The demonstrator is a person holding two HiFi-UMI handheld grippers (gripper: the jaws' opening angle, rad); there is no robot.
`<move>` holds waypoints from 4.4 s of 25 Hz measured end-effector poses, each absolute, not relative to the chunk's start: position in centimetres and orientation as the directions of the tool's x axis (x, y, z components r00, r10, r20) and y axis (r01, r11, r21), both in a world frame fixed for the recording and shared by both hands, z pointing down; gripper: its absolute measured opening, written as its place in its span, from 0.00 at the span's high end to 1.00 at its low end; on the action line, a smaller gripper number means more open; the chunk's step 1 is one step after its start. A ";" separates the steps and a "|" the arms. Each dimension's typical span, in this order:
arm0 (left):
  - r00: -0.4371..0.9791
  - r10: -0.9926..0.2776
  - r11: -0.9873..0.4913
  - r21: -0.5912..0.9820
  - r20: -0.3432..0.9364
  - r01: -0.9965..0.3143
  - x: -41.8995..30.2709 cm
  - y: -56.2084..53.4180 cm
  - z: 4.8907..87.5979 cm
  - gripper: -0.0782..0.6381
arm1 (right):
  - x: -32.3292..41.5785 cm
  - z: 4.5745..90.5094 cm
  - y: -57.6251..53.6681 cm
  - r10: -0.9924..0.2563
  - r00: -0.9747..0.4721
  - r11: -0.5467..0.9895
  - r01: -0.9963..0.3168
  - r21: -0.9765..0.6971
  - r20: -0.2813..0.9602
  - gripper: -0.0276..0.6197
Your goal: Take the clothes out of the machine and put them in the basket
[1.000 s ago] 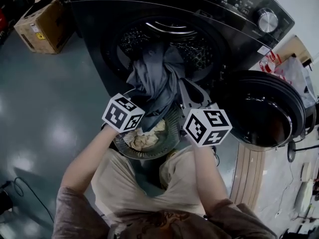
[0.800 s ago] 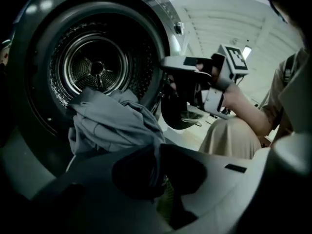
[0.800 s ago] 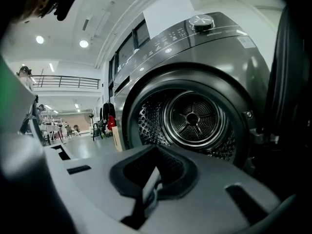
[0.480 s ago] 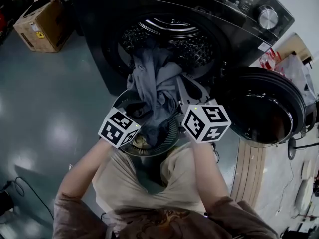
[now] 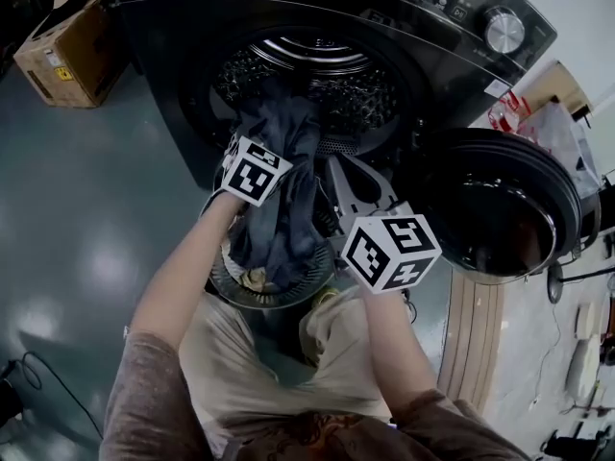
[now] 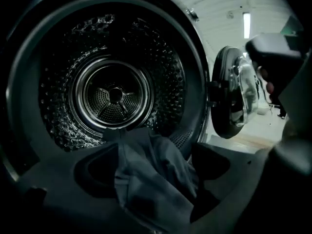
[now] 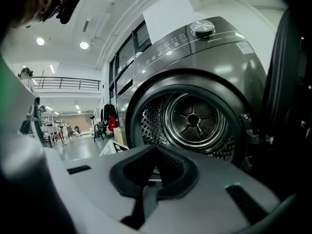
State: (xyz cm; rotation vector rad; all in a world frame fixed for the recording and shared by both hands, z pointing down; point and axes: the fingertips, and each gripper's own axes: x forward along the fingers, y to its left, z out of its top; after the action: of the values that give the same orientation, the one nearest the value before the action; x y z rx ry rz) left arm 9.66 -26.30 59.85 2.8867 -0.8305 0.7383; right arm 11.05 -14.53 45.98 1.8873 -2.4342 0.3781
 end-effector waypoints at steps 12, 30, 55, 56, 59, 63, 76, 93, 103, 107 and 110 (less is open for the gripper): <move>0.593 -0.520 -0.795 -0.094 0.615 -0.600 10.9 -32.8 65.9 0.24 | 11.7 45.5 -13.8 -0.949 -0.266 0.238 -0.956 -0.170 0.169 0.96; 0.777 -0.318 -0.893 0.103 0.543 -0.438 3.8 -15.8 60.8 0.74 | 12.4 46.7 -15.8 -0.959 -0.225 0.196 -0.966 -0.170 0.174 0.96; 0.767 -0.521 -0.816 0.046 0.374 -0.576 -2.4 -17.5 56.2 0.40 | 4.3 49.9 -16.9 -0.887 -0.431 0.402 -0.898 -0.181 0.167 0.96; 0.762 -0.525 -0.807 0.062 0.378 -0.587 -3.2 -17.1 55.2 0.40 | 3.6 49.5 -16.2 -0.864 -0.460 0.429 -0.885 -0.179 0.204 0.96; 0.753 -0.535 -0.778 0.125 0.383 -0.616 -4.0 -16.2 50.0 0.40 | 2.8 45.2 -14.6 -0.798 -0.520 0.507 -0.852 -0.129 0.303 0.96; 0.754 -0.548 -0.747 0.194 0.362 -0.637 -3.9 -14.8 39.0 0.40 | 5.0 36.2 -14.0 -0.790 -0.505 0.499 -0.859 -0.116 0.348 0.96; 0.672 -0.690 -0.624 0.250 0.268 -0.740 -4.3 -12.4 7.2 0.40 | 7.8 8.4 -12.0 -0.749 -0.592 0.555 -0.806 -0.206 0.297 0.96; 0.567 -0.812 -0.536 0.203 0.141 -0.819 -3.4 -14.9 -2.0 0.58 | 10.2 -1.0 -16.5 -0.745 -0.640 0.621 -0.768 -0.157 0.189 0.96; 0.588 -0.796 -0.558 0.202 0.145 -0.805 -6.8 -15.5 0.2 0.88 | 9.6 0.5 -15.9 -0.830 -0.531 0.502 -0.845 -0.185 0.172 0.96; 0.595 -0.791 -0.565 0.201 0.141 -0.800 -7.1 -15.5 1.6 0.88 | 9.7 1.6 -15.2 -0.843 -0.509 0.479 -0.858 -0.185 0.175 0.96; 0.583 -0.799 -0.552 0.202 0.150 -0.809 -7.6 -15.8 2.7 0.88 | 9.8 2.2 -15.0 -0.852 -0.492 0.464 -0.868 -0.177 0.181 0.96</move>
State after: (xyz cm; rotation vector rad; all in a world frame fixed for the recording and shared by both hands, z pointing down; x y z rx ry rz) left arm -7.62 -15.75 2.65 2.5664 -1.3297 0.0587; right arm 9.79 -14.98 2.17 1.5468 -2.6306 0.3781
